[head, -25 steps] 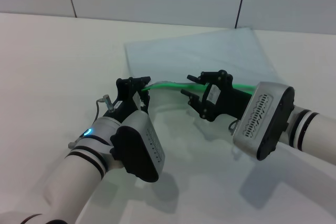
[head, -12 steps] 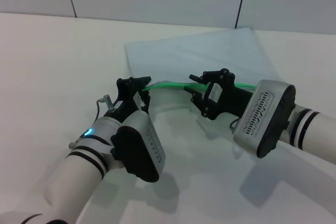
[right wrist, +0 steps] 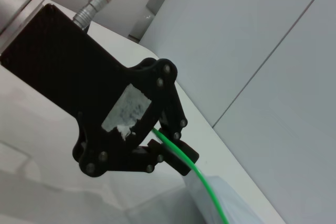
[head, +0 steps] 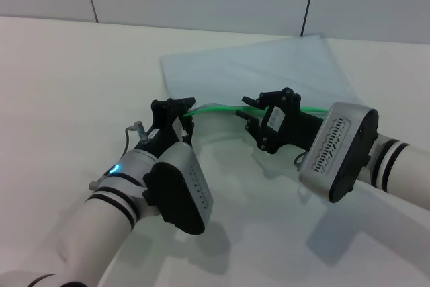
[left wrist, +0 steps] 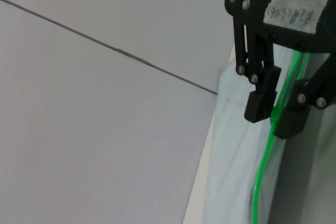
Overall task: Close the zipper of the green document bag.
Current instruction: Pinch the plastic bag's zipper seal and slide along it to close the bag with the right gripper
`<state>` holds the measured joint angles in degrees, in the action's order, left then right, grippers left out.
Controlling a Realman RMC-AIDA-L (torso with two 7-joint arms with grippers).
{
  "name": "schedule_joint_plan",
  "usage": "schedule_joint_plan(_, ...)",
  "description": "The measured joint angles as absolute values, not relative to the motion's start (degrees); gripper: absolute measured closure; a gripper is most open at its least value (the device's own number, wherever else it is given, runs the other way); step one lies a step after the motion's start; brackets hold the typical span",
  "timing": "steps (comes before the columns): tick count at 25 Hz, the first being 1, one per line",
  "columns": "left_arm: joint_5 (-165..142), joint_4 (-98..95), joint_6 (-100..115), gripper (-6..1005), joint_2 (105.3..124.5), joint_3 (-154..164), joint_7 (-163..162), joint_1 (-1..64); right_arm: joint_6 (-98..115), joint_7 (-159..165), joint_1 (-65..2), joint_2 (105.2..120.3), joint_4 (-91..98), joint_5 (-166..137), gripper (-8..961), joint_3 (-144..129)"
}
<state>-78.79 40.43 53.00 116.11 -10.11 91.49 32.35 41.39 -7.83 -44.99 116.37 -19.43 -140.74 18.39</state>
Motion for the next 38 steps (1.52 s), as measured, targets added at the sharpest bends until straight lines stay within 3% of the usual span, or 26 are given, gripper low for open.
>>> schedule_joint_plan(18, -79.72, 40.25, 53.0, 945, 116.11, -10.11, 91.5, 32.26, 41.39, -7.82, -44.91, 116.37, -19.32, -140.77, 779, 18.27)
schedule_joint_plan(29, -79.72, 40.25, 53.0, 946, 116.1, -10.11, 91.49, 32.25, 41.4, -7.82, -44.85, 116.37, -19.27, -140.84, 871, 18.16)
schedule_joint_plan(38, -79.89, 40.25, 52.99, 946, 116.11, -10.04, 91.49, 32.24, 41.28, -7.83, -44.82, 116.37, -19.11, -140.92, 870, 18.02)
